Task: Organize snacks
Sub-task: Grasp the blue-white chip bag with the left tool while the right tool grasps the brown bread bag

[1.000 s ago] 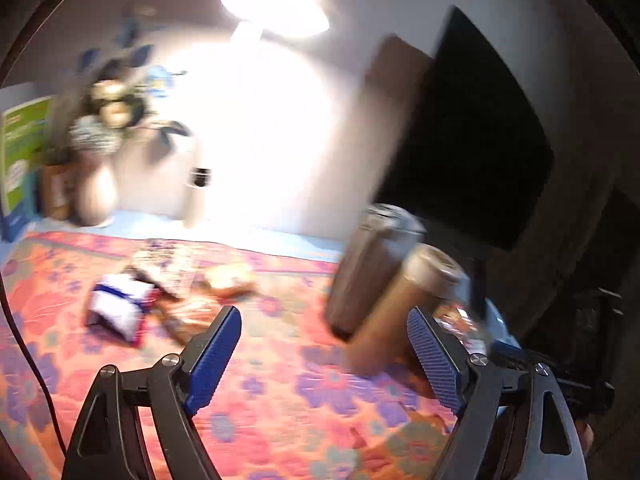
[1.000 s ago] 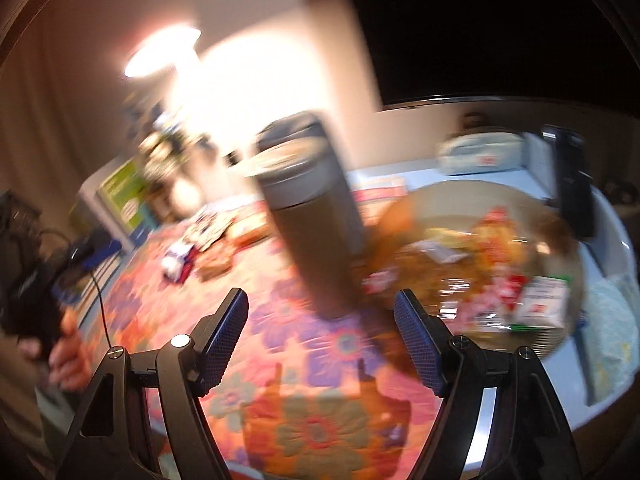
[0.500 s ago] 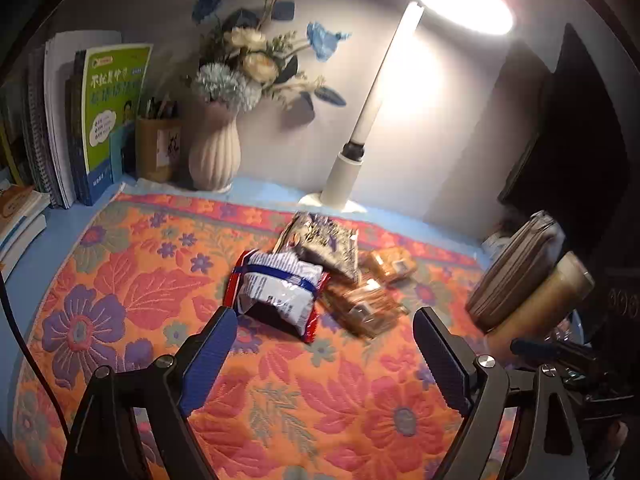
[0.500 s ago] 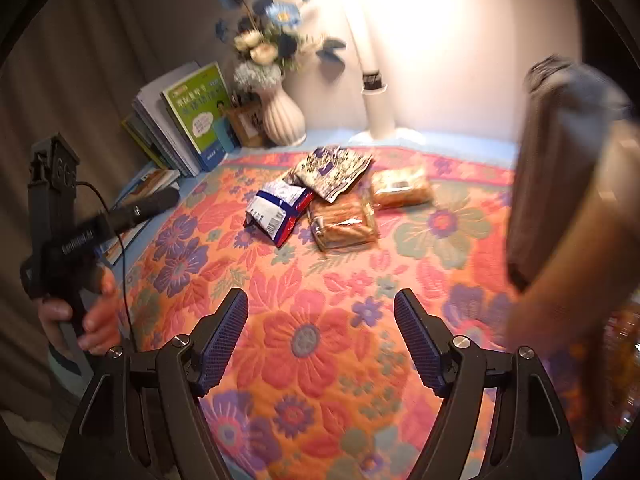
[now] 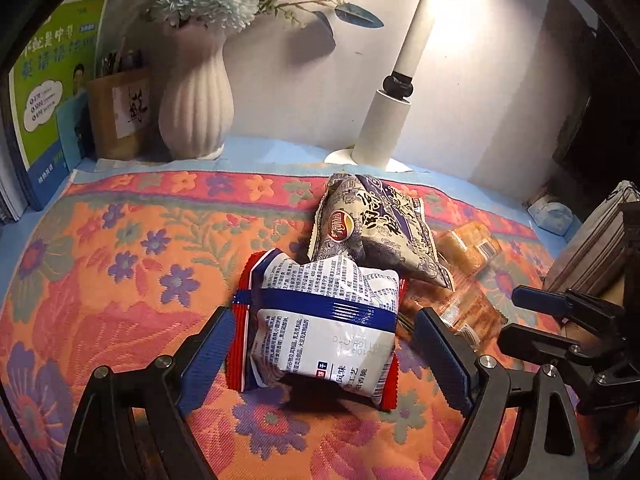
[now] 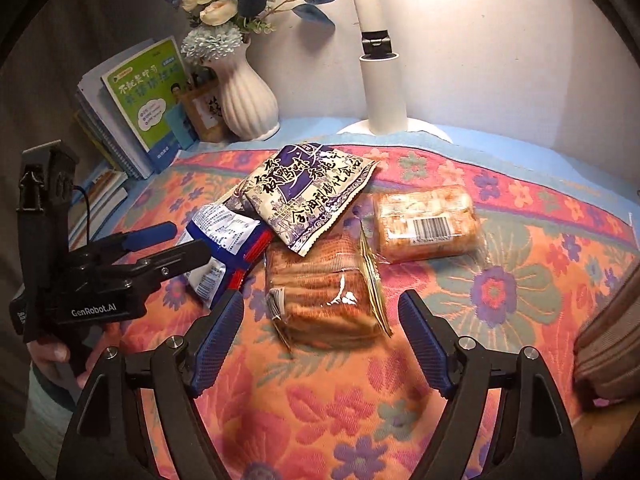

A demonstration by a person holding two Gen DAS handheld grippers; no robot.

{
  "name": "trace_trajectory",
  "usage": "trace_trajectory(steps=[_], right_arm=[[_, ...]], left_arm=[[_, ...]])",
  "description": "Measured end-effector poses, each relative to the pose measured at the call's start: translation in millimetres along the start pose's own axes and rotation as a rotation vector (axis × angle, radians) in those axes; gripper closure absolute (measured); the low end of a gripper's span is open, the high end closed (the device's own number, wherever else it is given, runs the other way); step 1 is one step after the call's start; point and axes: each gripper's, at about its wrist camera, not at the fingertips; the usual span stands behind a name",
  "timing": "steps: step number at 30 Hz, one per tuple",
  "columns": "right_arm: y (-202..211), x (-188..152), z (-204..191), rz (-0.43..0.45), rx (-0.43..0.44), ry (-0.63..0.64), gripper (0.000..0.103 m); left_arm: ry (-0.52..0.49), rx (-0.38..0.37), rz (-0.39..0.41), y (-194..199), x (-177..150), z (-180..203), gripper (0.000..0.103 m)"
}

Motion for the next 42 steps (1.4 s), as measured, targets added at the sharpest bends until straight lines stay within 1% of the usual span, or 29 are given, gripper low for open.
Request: trace_trajectory(steps=[2, 4, 6, 7, 10, 14, 17, 18, 19, 20, 21, 24, 28, 33, 37, 42], right_arm=[[-13.2, 1.6, -1.9, -0.021, -0.010, 0.016, 0.023], [-23.7, 2.2, -4.2, -0.035, -0.013, 0.022, 0.023], [-30.6, 2.2, -6.6, -0.033, -0.020, 0.027, 0.023], [-33.3, 1.8, -8.4, -0.030, -0.022, 0.032, 0.020], [-37.3, -0.9, -9.7, -0.022, -0.022, 0.037, 0.015], [-40.0, -4.1, -5.4, -0.033, -0.017, 0.017, 0.016], [-38.4, -4.7, -6.4, -0.019, -0.025, 0.024, 0.018], [-37.5, -5.3, -7.1, -0.015, -0.030, 0.029, 0.022], [-36.3, -6.3, -7.9, -0.010, -0.036, 0.032, 0.026], [-35.9, -6.4, -9.4, -0.008, -0.043, 0.036, 0.027], [-34.5, -7.2, -10.1, -0.001, -0.053, 0.039, 0.030], [-28.3, -10.9, -16.8, 0.028, -0.082, 0.063, 0.042], [-23.2, -16.5, -22.8, 0.030, -0.092, 0.077, 0.042], [-6.9, -29.9, -15.1, 0.013, -0.036, -0.013, 0.042], [19.9, -54.4, -11.8, 0.013, -0.020, -0.062, 0.042], [50.3, -84.9, -0.8, 0.003, -0.026, -0.124, 0.042]], left_arm=[[0.009, -0.014, 0.002, -7.4, -3.0, -3.4, 0.014], [0.003, 0.002, -0.008, -12.3, -4.5, -4.0, 0.013], [0.009, -0.005, -0.005, -13.0, -4.8, -4.7, 0.012], [0.011, -0.003, -0.007, -14.3, -5.1, -5.0, 0.012], [0.016, -0.007, -0.016, -16.7, -4.8, -7.0, 0.012], [0.021, -0.010, -0.041, -21.9, -5.0, -7.8, 0.012], [0.019, -0.009, -0.043, -22.8, -4.4, -8.0, 0.012], [0.015, -0.004, -0.042, -22.7, -4.2, -7.6, 0.012], [0.012, -0.007, -0.042, -22.2, -4.3, -7.1, 0.015], [0.008, -0.022, -0.043, -21.8, -4.3, -6.9, 0.019], [0.000, -0.038, -0.041, -20.9, -4.5, -6.3, 0.025], [-0.019, -0.037, -0.026, -17.3, -5.4, -3.0, 0.029], [-0.051, -0.025, 0.004, -10.2, -7.5, 3.2, 0.031], [-0.059, -0.029, 0.004, 1.3, -14.1, 7.3, 0.031], [-0.039, -0.087, -0.009, 20.3, -36.0, 12.8, 0.031], [-0.017, -0.134, -0.019, 42.9, -64.3, 26.4, 0.031]])
Point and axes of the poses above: each gripper's, at about its wrist camera, not at the fingertips, and y roughly against the way its jaws point, z to its right, x to its top, and after that the axes turned 2 degrees about y, right-handed
